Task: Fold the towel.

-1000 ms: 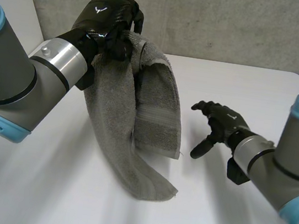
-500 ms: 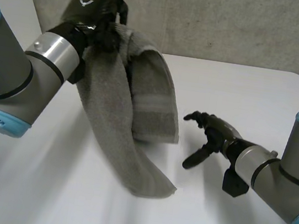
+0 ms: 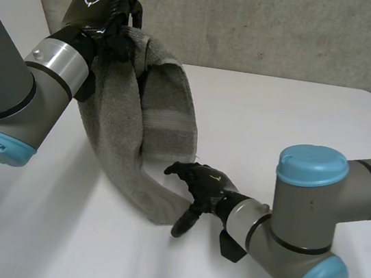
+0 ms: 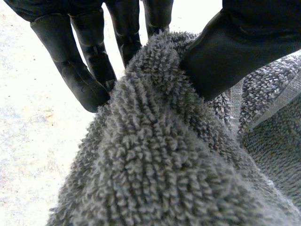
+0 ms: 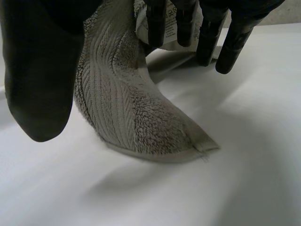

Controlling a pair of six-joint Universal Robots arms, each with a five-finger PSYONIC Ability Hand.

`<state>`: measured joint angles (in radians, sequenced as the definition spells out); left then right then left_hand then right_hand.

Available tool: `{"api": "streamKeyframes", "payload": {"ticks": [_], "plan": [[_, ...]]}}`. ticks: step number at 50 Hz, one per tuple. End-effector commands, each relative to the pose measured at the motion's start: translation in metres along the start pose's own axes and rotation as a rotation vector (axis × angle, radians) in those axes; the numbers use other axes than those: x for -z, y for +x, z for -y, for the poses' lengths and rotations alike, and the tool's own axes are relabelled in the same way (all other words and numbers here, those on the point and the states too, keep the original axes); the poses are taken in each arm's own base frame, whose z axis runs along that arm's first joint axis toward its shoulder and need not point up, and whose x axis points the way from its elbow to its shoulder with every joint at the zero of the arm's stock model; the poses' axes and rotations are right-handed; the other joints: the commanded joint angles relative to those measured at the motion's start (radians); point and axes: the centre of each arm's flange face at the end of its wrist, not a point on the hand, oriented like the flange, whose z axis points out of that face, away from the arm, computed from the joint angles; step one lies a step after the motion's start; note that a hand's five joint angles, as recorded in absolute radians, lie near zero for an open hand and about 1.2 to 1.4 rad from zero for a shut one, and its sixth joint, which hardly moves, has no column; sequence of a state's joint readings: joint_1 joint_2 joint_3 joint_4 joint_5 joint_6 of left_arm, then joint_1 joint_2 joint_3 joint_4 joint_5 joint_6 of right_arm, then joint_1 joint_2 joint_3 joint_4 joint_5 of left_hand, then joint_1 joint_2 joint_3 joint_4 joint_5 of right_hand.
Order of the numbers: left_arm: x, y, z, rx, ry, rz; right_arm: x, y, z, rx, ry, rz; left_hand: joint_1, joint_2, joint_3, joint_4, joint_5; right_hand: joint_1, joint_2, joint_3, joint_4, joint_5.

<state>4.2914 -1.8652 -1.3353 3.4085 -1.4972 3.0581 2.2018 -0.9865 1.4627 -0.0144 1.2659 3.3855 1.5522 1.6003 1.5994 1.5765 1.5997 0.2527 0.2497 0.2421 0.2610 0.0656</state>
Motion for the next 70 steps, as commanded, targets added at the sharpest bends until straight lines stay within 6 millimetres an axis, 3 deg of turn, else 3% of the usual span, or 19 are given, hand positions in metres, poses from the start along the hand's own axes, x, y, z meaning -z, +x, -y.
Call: {"api": "streamKeyframes", "payload": {"ticks": [1,16,19,21,24,30,32,33,35,36,37,38,41,43,46,49,55,62,70], "plan": [[0.001,0.002,0.000,0.003,-0.001,-0.005,-0.021,0.002,-0.003,0.003,0.052,0.013,-0.156,-0.204,-0.203,-0.180,-0.378,0.052,0.055,0.063,0.044,0.065],[0.002,0.004,0.000,0.006,-0.002,-0.010,-0.048,-0.015,-0.023,0.034,0.040,0.067,-0.156,-0.204,-0.203,-0.180,-0.378,0.208,0.211,0.219,0.200,0.221],[0.002,0.004,0.000,0.007,-0.001,-0.008,-0.049,-0.016,-0.026,0.034,0.033,0.069,-0.156,-0.204,-0.203,-0.180,-0.378,0.408,0.411,0.418,0.399,0.420],[0.002,0.002,0.001,0.007,0.000,-0.005,-0.048,-0.017,-0.022,0.036,0.043,0.072,-0.156,-0.204,-0.203,-0.180,-0.378,0.907,0.910,0.917,0.898,0.919],[0.002,0.001,0.002,0.006,0.005,0.002,-0.046,-0.018,-0.019,0.037,0.053,0.070,-0.156,-0.204,-0.203,-0.180,-0.378,1.144,1.147,1.154,1.135,1.156],[0.000,-0.003,0.004,0.012,0.019,0.030,-0.029,-0.017,0.027,0.075,0.197,-0.022,-0.156,-0.204,-0.203,-0.180,-0.378,1.144,1.147,1.154,1.135,1.156],[-0.002,-0.006,0.006,0.024,0.036,0.049,-0.020,0.005,0.063,0.112,0.290,-0.124,-0.156,-0.204,-0.203,-0.180,-0.378,1.144,1.147,1.154,1.135,1.156],[-0.002,-0.006,0.006,0.024,0.036,0.049,-0.020,0.005,0.063,0.112,0.290,-0.124,-0.156,-0.204,-0.203,-0.180,-0.378,1.144,1.147,1.154,1.135,1.156],[-0.008,-0.013,0.013,0.083,0.098,0.107,-0.005,0.038,0.105,0.204,0.392,-0.270,-0.156,-0.204,-0.203,-0.180,-0.378,1.144,1.147,1.154,1.135,1.156],[-0.008,-0.013,0.013,0.083,0.098,0.107,-0.005,0.039,0.105,0.205,0.392,-0.271,-0.156,-0.204,-0.203,-0.180,-0.378,1.144,1.147,1.154,1.135,1.156],[-0.013,-0.016,0.021,0.126,0.153,0.138,0.004,0.044,0.126,0.277,0.449,-0.330,-0.156,-0.204,-0.203,-0.180,-0.378,1.144,1.147,1.154,1.135,1.156],[-0.017,-0.020,0.027,0.173,0.206,0.170,0.013,0.044,0.146,0.352,0.504,-0.383,-0.156,-0.204,-0.203,-0.180,-0.378,1.144,1.147,1.154,1.135,1.156],[-0.020,-0.025,0.033,0.223,0.252,0.202,0.022,0.041,0.163,0.404,0.567,-0.430,-0.156,-0.204,-0.203,-0.180,-0.378,1.144,1.147,1.154,1.135,1.156],[-0.021,-0.031,0.043,0.312,0.330,0.245,0.038,0.033,0.189,0.446,0.709,-0.474,-0.156,-0.204,-0.203,-0.180,-0.378,1.144,1.147,1.154,1.135,1.156],[-0.018,-0.035,0.041,0.384,0.357,0.286,0.049,0.027,0.199,0.456,0.783,-0.472,-0.156,-0.204,-0.203,-0.180,-0.378,1.144,1.147,1.154,1.135,1.156],[-0.016,-0.038,0.034,0.412,0.348,0.313,0.049,0.025,0.196,0.464,0.774,-0.460,-0.156,-0.204,-0.203,-0.180,-0.378,1.144,1.147,1.154,1.135,1.156],[0.003,-0.046,-0.015,0.438,0.217,0.404,0.036,0.027,0.168,0.517,0.627,-0.396,-0.156,-0.204,-0.203,-0.180,-0.378,1.144,1.147,1.154,1.135,1.156],[0.041,-0.051,-0.089,0.394,-0.056,0.482,0.008,0.046,0.103,0.692,0.226,-0.371,-0.156,-0.204,-0.203,-0.180,-0.378,1.144,1.147,1.154,1.135,1.156],[0.076,-0.051,-0.116,0.366,-0.278,0.541,0.005,0.059,0.090,0.719,0.148,-0.390,-0.156,-0.204,-0.203,-0.180,-0.378,1.144,1.147,1.154,1.135,1.156]]}}
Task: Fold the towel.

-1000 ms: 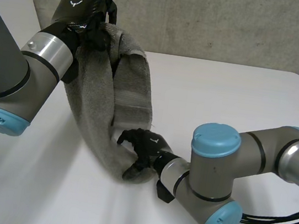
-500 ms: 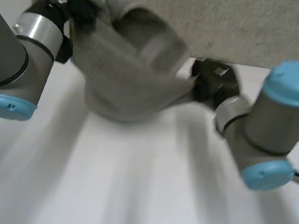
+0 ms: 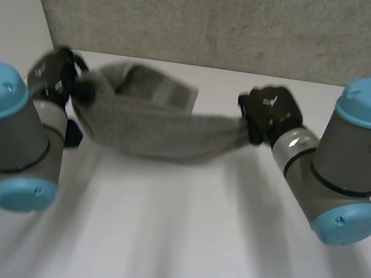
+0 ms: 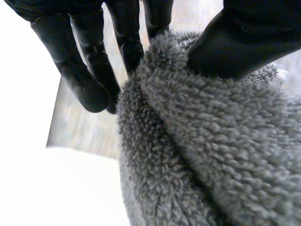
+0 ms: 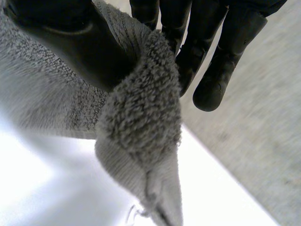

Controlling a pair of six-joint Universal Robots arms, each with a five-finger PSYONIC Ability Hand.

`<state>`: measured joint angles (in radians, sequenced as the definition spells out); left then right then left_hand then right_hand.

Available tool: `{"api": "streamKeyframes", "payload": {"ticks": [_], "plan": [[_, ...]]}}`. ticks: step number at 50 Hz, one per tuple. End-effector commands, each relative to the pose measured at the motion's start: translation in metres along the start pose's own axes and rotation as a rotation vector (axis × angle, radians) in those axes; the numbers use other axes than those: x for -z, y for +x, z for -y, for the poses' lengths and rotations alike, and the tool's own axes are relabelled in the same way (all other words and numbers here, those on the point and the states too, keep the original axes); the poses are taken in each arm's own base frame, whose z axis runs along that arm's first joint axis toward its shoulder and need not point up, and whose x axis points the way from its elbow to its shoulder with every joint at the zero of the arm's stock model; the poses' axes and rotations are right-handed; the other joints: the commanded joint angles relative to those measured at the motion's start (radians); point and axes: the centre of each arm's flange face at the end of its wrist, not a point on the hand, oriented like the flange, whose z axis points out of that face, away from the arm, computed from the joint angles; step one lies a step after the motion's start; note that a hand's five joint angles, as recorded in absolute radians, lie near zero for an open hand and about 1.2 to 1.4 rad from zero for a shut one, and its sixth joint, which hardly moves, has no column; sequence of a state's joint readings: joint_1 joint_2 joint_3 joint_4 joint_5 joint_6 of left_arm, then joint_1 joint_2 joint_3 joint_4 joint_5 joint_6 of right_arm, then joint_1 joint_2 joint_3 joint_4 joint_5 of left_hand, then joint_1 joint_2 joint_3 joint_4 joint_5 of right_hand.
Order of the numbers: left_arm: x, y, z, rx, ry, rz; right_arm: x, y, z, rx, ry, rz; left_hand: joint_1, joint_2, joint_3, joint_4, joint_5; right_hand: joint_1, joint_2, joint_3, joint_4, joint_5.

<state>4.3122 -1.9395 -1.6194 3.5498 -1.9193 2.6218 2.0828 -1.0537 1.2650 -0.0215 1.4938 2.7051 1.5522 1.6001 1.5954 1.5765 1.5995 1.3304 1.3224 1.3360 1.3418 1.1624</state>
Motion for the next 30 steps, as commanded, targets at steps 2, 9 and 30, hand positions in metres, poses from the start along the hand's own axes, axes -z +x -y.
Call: {"api": "streamKeyframes", "payload": {"ticks": [2,9,30], "plan": [[0.028,-0.028,-0.024,-0.083,-0.204,0.116,-0.002,0.003,-0.022,0.053,-0.092,0.012,-0.217,-0.264,-0.260,-0.241,-0.438,0.066,0.074,0.060,0.054,0.059],[0.038,-0.032,-0.009,-0.118,-0.245,0.170,-0.004,0.023,-0.022,0.048,-0.091,-0.036,-0.889,-0.937,-0.933,-0.914,-1.111,0.066,0.074,0.060,0.054,0.059],[0.043,0.022,0.000,-0.494,-0.254,-0.377,0.004,0.042,-0.047,0.086,-0.174,-0.069,-1.163,-1.211,-1.206,-1.187,-1.385,0.066,0.074,0.060,0.054,0.059]]}}
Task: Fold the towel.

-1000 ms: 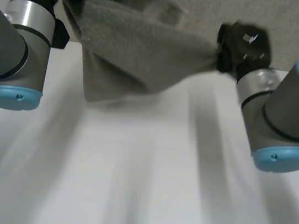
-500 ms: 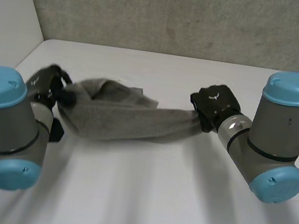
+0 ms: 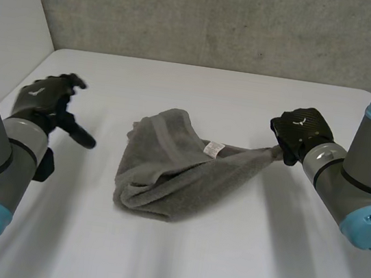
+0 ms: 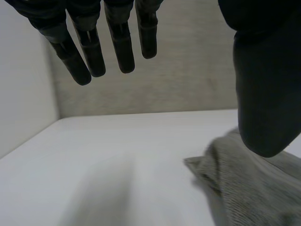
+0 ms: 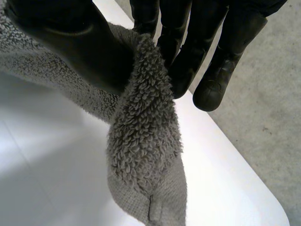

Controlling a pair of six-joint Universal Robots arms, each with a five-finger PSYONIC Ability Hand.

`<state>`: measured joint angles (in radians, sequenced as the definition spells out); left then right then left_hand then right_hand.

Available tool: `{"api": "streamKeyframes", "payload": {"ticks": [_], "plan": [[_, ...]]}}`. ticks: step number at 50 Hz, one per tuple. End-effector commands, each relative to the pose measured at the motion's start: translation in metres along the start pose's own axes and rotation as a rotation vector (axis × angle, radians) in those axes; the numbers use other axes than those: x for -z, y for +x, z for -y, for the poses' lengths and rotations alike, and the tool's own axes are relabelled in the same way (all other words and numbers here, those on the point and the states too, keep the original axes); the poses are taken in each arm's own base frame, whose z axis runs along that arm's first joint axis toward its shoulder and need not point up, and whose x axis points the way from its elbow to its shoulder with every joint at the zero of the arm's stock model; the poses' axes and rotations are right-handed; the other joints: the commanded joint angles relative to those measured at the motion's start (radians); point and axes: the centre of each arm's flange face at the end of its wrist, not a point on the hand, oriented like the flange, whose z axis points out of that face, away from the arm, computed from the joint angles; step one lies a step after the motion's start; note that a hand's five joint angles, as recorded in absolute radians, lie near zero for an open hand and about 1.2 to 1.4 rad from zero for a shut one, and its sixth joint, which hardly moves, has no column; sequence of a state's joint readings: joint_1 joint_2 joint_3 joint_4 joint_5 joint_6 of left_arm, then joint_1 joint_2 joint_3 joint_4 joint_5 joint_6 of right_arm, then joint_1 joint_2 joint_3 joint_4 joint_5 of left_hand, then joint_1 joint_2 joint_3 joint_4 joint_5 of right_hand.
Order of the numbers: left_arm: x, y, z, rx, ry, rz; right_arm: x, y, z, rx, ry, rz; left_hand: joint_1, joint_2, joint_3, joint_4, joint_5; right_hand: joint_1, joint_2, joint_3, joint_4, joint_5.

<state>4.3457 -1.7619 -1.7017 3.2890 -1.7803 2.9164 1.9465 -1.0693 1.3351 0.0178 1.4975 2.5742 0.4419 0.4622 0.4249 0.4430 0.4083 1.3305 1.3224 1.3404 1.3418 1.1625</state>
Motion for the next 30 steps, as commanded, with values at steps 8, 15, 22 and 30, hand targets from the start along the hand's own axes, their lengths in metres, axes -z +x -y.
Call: {"api": "streamKeyframes", "payload": {"ticks": [8,15,22,30], "plan": [[-0.009,0.050,-0.023,-0.299,-0.032,-0.542,0.004,-0.007,-0.016,-0.004,-0.045,0.032,0.012,-0.008,0.029,0.011,-0.129,0.066,0.074,0.056,0.054,0.059],[-0.018,0.062,-0.031,-0.312,-0.046,-0.610,0.006,-0.011,-0.022,-0.008,-0.059,0.044,0.018,-0.002,0.035,0.017,-0.123,0.066,0.074,0.056,0.054,0.059],[-0.022,0.082,-0.047,-0.320,-0.080,-0.666,0.008,-0.016,-0.025,-0.006,-0.066,0.054,0.080,0.060,0.097,0.079,-0.061,0.066,0.074,0.056,0.054,0.059],[-0.030,0.092,-0.072,-0.418,-0.135,-0.701,0.009,-0.020,-0.028,-0.005,-0.074,0.066,0.215,0.195,0.232,0.214,0.074,0.066,0.074,0.056,0.054,0.059]]}}
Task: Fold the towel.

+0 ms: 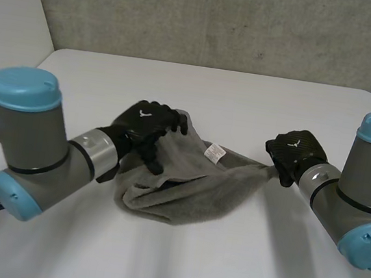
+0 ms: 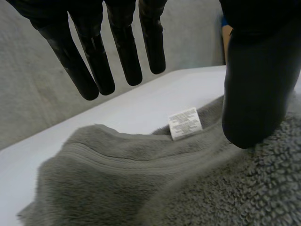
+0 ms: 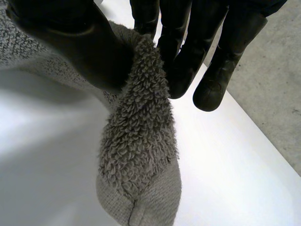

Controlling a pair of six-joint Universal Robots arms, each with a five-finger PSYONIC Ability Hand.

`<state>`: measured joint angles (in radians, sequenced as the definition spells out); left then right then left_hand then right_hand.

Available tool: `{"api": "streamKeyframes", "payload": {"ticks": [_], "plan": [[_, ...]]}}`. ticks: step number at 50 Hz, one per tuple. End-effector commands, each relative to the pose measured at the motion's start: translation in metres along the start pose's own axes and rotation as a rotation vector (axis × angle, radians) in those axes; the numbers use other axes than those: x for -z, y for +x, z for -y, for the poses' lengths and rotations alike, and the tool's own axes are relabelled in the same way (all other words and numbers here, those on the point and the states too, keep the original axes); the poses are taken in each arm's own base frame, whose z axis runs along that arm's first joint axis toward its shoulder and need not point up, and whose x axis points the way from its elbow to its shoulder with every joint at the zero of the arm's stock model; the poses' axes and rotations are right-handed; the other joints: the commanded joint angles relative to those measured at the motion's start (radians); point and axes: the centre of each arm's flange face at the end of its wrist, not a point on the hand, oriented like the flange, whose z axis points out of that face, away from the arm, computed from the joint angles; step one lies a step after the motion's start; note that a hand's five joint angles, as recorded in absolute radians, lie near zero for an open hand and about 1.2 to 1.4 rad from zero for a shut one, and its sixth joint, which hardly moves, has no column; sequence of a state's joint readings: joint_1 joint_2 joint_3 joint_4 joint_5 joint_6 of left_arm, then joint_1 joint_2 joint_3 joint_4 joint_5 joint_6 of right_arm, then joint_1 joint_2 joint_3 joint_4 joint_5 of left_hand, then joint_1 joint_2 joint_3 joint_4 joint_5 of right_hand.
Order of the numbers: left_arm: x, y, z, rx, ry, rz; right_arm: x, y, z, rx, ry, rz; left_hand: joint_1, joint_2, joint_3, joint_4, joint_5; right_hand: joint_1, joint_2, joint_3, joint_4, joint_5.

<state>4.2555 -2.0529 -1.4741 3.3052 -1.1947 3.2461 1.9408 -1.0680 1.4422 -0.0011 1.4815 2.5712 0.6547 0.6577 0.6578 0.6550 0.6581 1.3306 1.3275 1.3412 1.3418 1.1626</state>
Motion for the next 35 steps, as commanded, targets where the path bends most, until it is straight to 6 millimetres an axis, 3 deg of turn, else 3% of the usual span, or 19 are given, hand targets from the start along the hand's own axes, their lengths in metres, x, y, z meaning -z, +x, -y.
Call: {"api": "streamKeyframes", "payload": {"ticks": [1,7,25,35], "plan": [[-0.016,0.011,-0.020,-0.097,-0.079,-0.044,0.000,-0.002,-0.001,0.001,-0.002,0.008,0.008,0.005,0.005,0.008,-0.170,0.066,0.069,0.055,0.054,0.059],[-0.015,0.024,-0.031,-0.162,-0.138,-0.090,-0.001,0.001,0.001,0.016,0.006,-0.001,0.008,0.005,0.005,0.008,-0.170,0.066,0.069,0.055,0.054,0.059],[-0.018,0.025,-0.044,-0.275,-0.190,-0.108,-0.002,-0.003,-0.001,0.065,0.000,0.008,0.067,0.064,0.064,0.066,-0.111,0.066,0.069,0.055,0.054,0.059],[-0.024,0.026,-0.056,-0.269,-0.211,-0.117,-0.002,-0.004,-0.001,0.066,-0.001,0.012,-0.027,-0.030,-0.030,-0.028,-0.205,0.066,0.069,0.055,0.054,0.059]]}}
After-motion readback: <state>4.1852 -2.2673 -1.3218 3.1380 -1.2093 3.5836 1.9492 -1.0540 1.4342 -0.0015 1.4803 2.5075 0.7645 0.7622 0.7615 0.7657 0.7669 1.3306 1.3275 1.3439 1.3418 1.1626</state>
